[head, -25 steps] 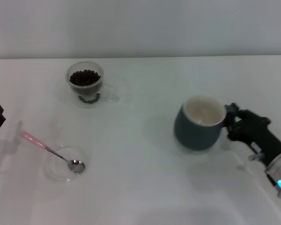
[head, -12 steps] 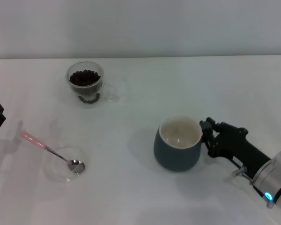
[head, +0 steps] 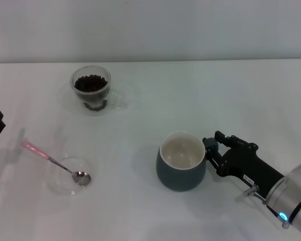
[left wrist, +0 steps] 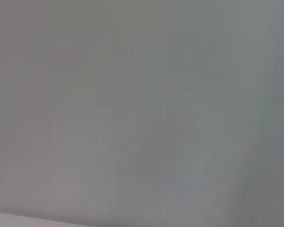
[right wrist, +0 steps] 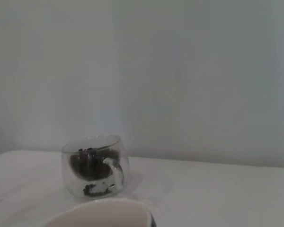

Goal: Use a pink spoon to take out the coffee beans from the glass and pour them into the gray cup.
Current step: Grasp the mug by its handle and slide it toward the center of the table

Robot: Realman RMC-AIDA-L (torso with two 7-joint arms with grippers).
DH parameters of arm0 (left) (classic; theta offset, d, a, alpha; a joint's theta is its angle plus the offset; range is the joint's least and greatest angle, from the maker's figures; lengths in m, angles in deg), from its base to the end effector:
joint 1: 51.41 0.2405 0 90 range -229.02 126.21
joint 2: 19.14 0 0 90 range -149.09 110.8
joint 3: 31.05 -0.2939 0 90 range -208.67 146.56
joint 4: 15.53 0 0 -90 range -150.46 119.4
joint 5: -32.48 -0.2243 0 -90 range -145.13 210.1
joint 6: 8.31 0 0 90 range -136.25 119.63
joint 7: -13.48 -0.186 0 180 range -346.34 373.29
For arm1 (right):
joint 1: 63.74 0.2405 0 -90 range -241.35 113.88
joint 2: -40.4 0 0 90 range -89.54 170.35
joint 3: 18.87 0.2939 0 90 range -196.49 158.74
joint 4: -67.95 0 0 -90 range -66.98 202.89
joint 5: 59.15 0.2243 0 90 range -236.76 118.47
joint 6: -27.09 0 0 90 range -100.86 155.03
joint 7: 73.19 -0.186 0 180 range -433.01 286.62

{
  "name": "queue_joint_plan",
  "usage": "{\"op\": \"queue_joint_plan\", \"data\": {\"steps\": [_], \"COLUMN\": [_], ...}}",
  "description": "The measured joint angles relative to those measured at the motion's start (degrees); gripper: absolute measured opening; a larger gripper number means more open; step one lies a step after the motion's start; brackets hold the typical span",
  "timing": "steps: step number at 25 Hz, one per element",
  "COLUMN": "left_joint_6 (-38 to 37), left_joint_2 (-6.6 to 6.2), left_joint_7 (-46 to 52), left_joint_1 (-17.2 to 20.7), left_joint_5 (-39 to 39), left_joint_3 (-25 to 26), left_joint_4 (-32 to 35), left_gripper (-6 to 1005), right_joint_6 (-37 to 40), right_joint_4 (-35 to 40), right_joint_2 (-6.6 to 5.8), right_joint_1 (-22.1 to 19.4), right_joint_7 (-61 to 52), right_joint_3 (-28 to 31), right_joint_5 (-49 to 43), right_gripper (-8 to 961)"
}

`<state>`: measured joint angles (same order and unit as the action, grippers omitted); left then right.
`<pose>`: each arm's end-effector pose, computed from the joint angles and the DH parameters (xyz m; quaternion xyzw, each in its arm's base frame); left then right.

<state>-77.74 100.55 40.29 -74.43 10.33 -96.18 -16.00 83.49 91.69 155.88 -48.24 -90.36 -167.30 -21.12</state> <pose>-0.4038 0.3582 -0.0429 -0.6774 -0.3334 -0.3237 0.5703 0.3524 0.3144 -0.1358 -0.8119 0.2973 0.2770 0.4192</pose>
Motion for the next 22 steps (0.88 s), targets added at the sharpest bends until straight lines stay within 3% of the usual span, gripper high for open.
{"op": "queue_joint_plan", "data": {"steps": [1,6,9,22], "left_joint_6": [0.00,-0.02,-0.05,-0.20], "left_joint_2": [0.00,0.00,0.00,-0.09], "left_joint_7": [0.00,0.00,0.00,0.00], "left_joint_1": [0.05,0.41,0.51,0.87], "left_joint_5": [0.00,0.01,0.00,0.00], "left_joint_3": [0.00,0.00,0.00,0.00], "left_joint_4": [0.02,0.03,0.03,0.03], "left_gripper": [876,876,876,875], "right_joint_6": [0.06,0.45,1.38,6.18], "right_joint_4": [-0.05,-0.21,-0.49,-2.88], "right_joint_2": [0.00,-0.13,-0.22,-0.52], "right_joint_1": [-0.04,-0.67,-1.29,-2.84], "right_joint_7": [-0.07,-0.15,-0.16,-1.70], "right_joint_3": [-0.08,-0.26,-0.37,-3.36], "right_joint_5": [-0.02,-0.12,-0.17,-0.76], "right_gripper": [180,402,647,652]}}
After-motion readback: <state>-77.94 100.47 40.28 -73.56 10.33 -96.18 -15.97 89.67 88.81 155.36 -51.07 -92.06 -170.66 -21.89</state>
